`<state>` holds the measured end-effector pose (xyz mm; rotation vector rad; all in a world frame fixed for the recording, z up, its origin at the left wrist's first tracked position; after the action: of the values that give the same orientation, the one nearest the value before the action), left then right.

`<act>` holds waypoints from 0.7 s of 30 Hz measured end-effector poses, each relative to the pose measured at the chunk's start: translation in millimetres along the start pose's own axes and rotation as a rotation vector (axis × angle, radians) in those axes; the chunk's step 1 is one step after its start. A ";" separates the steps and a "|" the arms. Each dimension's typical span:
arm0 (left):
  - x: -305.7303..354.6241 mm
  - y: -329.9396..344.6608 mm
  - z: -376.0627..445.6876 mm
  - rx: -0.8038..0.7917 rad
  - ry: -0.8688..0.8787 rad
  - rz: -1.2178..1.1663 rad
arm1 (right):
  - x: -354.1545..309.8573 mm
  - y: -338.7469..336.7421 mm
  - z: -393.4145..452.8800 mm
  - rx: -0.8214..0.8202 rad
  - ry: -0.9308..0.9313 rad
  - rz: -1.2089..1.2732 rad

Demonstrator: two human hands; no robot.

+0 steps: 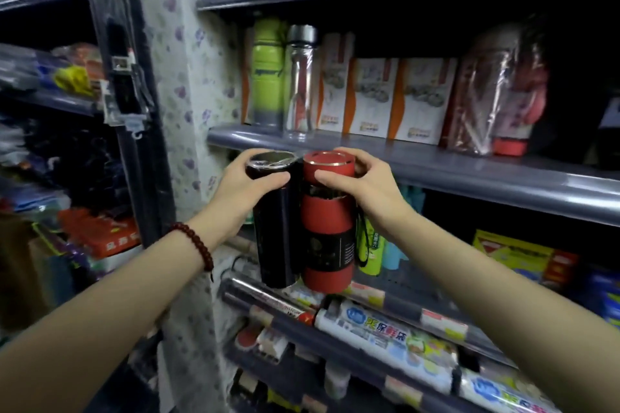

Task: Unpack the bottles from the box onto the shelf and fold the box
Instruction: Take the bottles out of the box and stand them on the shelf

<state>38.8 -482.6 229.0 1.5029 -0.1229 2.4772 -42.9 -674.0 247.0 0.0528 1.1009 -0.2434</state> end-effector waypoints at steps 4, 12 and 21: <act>30.9 29.2 21.9 -0.071 0.077 -0.018 | -36.9 -26.2 5.7 0.046 -0.043 0.001; 111.5 71.1 57.1 -0.179 0.347 -0.060 | -104.5 -66.4 16.8 0.210 -0.264 -0.010; 154.9 111.9 77.7 -0.134 0.578 -0.024 | -137.3 -96.3 25.0 0.365 -0.444 -0.011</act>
<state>9.6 -581.1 408.0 0.6901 -0.1593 2.7063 -101.1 -748.5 387.7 0.3043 0.6056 -0.4407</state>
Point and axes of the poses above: each hand's wrist, its own z-axis towards the middle knuckle, its own y-axis out of the palm, x = y × z, the point moved 1 cm from there along z, towards the middle knuckle, and after that the axes turned 2 degrees about -z, right-handed, at the moved point
